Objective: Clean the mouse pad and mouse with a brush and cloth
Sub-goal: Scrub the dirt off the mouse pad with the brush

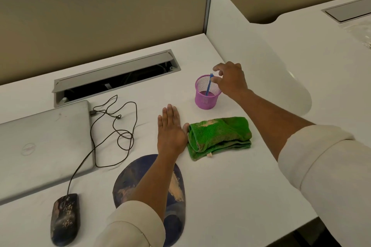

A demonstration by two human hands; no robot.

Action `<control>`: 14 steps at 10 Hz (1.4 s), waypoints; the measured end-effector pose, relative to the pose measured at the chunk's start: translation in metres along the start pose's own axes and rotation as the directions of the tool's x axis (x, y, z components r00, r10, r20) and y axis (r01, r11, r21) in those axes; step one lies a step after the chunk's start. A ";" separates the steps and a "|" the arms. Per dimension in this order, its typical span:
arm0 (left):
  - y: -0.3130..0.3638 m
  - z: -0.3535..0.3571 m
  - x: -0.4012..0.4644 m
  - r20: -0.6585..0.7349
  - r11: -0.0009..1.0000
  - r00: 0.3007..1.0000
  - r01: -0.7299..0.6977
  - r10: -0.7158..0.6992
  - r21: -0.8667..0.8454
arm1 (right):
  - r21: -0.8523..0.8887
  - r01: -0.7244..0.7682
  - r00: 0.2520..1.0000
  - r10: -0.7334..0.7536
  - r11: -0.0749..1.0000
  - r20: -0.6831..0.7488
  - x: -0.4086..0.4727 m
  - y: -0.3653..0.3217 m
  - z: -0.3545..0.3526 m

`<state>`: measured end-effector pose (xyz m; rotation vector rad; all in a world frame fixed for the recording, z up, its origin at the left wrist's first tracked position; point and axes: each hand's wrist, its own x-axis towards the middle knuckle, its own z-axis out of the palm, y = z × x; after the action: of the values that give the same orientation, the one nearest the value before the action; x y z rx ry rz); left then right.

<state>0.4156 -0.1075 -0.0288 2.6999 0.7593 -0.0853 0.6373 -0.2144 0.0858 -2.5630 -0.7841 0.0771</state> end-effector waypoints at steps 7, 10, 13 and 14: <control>-0.001 0.001 0.001 0.025 1.000 1.000 0.001 -0.001 -0.004 | 0.140 0.058 0.998 -0.061 0.988 0.019 -0.013 -0.010 -0.002; -0.002 -0.022 0.006 0.187 0.999 0.982 0.009 -0.002 -0.040 | 0.212 0.037 0.950 0.032 0.977 -0.311 -0.049 -0.014 -0.013; -0.036 -0.064 -0.057 0.114 0.994 0.993 0.035 -0.023 -0.101 | 0.394 0.158 0.909 0.023 0.905 -0.416 -0.116 -0.064 -0.013; -0.048 -0.067 -0.084 0.087 0.997 0.996 0.009 -0.003 -0.074 | 0.391 0.191 0.909 -0.011 0.900 -0.417 -0.138 -0.081 -0.004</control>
<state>0.3167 -0.0887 0.0320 2.6052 0.7300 -0.1719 0.4809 -0.2312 0.1148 -2.0198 -0.6522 -0.2832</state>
